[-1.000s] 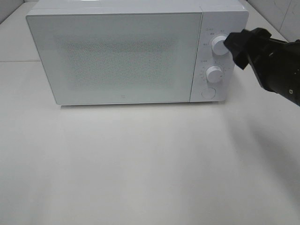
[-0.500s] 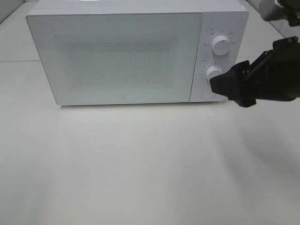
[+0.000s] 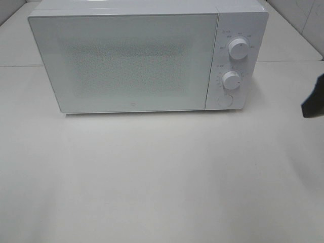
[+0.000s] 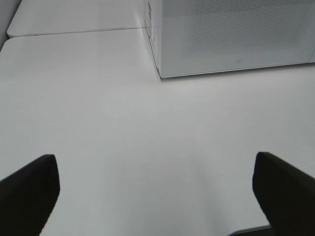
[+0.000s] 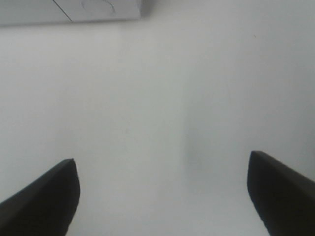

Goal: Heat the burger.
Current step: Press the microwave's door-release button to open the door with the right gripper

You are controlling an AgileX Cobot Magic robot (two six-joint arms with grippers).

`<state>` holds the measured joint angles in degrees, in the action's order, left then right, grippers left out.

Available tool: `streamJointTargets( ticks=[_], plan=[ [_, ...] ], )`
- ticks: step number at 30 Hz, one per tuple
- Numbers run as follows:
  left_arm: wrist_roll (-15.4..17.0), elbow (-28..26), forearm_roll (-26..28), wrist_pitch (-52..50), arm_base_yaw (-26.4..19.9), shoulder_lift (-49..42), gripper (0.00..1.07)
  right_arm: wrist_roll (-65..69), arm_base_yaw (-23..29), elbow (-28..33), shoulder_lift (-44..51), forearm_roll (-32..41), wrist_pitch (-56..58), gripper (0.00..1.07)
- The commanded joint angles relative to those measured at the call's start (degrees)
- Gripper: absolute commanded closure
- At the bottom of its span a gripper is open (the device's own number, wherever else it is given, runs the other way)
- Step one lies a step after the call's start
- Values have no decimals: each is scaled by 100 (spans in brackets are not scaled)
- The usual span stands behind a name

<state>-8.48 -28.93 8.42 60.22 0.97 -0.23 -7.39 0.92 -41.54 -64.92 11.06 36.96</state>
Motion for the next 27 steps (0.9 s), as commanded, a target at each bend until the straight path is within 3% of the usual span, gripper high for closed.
streamJointTargets(
  ticks=[1, 8, 15, 19, 24, 27],
  plan=[
    [34, 11, 34, -69, 23, -109, 4, 201, -183, -11, 682, -682, 1106, 18],
    [34, 11, 34, -69, 23, -109, 4, 218, -172, 6, 1736, -854, 2372, 18],
    [34, 11, 34, -69, 23, -109, 4, 321, -166, 533, 2510, -854, 2343, 18],
    [34, 11, 34, -69, 23, -109, 4, 510, -166, 745, 3484, -865, 2750, 18],
    [34, 11, 34, -69, 23, -109, 4, 510, -166, 825, 4246, -877, 2613, 18],
    [34, 11, 34, -69, 23, -109, 4, 510, -166, 1089, 5174, -894, 2504, 18]
  ],
)
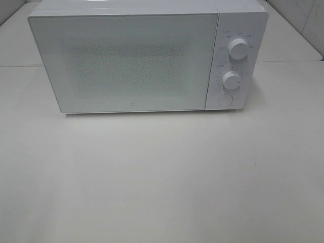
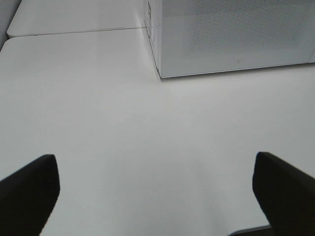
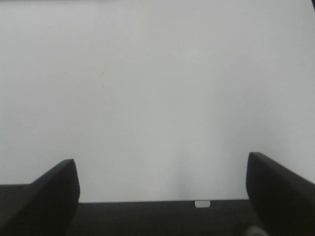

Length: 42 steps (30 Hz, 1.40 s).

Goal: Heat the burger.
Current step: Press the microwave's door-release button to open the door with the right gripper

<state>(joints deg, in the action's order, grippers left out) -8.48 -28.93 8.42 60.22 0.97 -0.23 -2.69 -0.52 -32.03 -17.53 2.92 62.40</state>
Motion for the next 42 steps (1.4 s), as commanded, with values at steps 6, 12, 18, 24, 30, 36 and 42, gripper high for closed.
streamJointTargets(
  ticks=[6, 12, 18, 24, 30, 36, 42],
  plan=[
    [34, 11, 34, -69, 23, -109, 4, 430, -23, 338, 1381, -292, -189, 18],
    [34, 11, 34, -69, 23, -109, 4, 441, -23, 338, 1919, -401, -189, 14],
    [34, 11, 34, -69, 23, -97, 4, 401, -11, 338, 1902, -418, -189, 8],
    [34, 11, 34, -69, 23, -97, 4, 367, -11, 338, 1902, -395, -201, 8],
    [34, 11, 34, -69, 23, -97, 4, 413, -11, 338, 1902, -395, -201, 8],
    [34, 11, 34, -69, 23, -97, 4, 418, -11, 338, 1902, -395, -201, 8],
    [34, 11, 34, -69, 23, -97, 4, 424, -11, 338, 1902, -395, -201, 8]
  ],
)
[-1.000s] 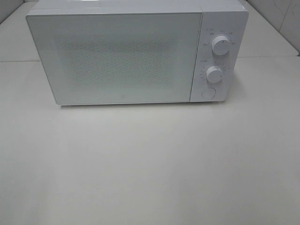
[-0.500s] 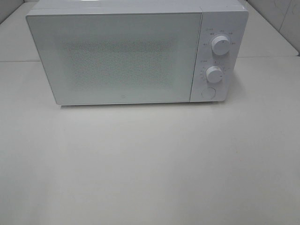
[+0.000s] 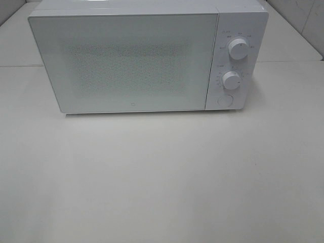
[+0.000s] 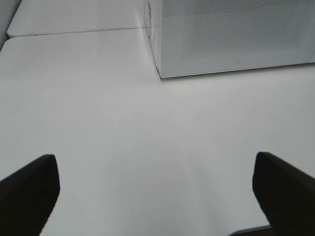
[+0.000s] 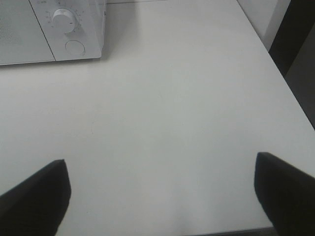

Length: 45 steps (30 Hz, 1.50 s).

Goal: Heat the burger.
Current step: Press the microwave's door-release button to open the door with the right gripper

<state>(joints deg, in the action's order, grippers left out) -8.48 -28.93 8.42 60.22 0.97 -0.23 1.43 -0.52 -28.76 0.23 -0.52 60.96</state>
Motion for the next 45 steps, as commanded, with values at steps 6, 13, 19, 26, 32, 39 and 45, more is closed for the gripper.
streamJointTargets(
  ticks=[6, 13, 19, 26, 32, 39, 45],
  plan=[
    [34, 11, 34, -69, 23, -97, 4, 11, -11, 11, 92, -109, -57, 8],
    [34, 11, 34, -69, 23, -97, 4, -143, -11, -138, -264, 52, -355, 8],
    [34, 11, 34, -69, 23, -97, 4, -390, -11, -189, -934, 401, -1358, 9],
    [34, 11, 34, -69, 23, -97, 4, -1049, -11, -69, -2240, 510, -3627, 24],
    [34, 11, 34, -69, 23, -97, 4, -1152, -11, 138, -3105, 521, -5260, 66],
    [34, 11, 34, -69, 23, -97, 4, -1364, -11, 138, -4091, 453, -6663, 107],
    [34, 11, 34, -69, 23, -97, 4, -1404, -11, 252, -4910, 332, -7655, 107]
  ],
)
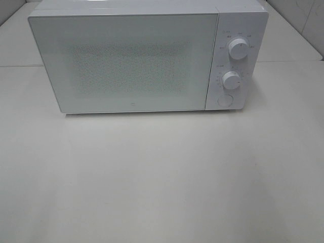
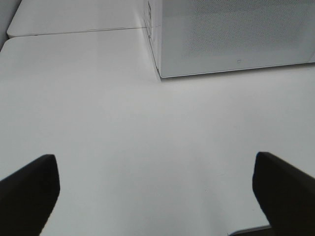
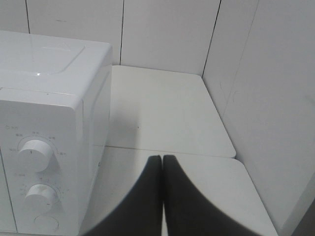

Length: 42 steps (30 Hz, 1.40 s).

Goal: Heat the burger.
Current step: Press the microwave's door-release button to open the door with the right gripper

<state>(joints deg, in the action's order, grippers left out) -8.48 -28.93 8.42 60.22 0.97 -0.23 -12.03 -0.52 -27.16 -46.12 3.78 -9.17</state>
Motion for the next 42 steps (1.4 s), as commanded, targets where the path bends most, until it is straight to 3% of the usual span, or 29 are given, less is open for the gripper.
streamJointTargets(
  ticks=[1, 4, 10, 22, 33, 42],
  plan=[
    [34, 11, 34, -69, 23, -97, 4, -23, -11, 252, -550, -97, -1197, 107],
    [34, 11, 34, -69, 23, -97, 4, 6, -11, 355, -682, -97, -1507, 107],
    [34, 11, 34, -69, 23, -97, 4, 487, -11, 1140, -1524, -103, -3237, 107],
    [34, 11, 34, -69, 23, -97, 4, 1049, -11, 1324, -2361, -733, -4028, 107],
    [34, 11, 34, -69, 23, -97, 4, 1570, -11, 1971, -3942, -802, -6578, 107],
    [34, 11, 34, -69, 23, -97, 4, 1902, -11, 1954, -4584, -1037, -6778, 107]
  ],
)
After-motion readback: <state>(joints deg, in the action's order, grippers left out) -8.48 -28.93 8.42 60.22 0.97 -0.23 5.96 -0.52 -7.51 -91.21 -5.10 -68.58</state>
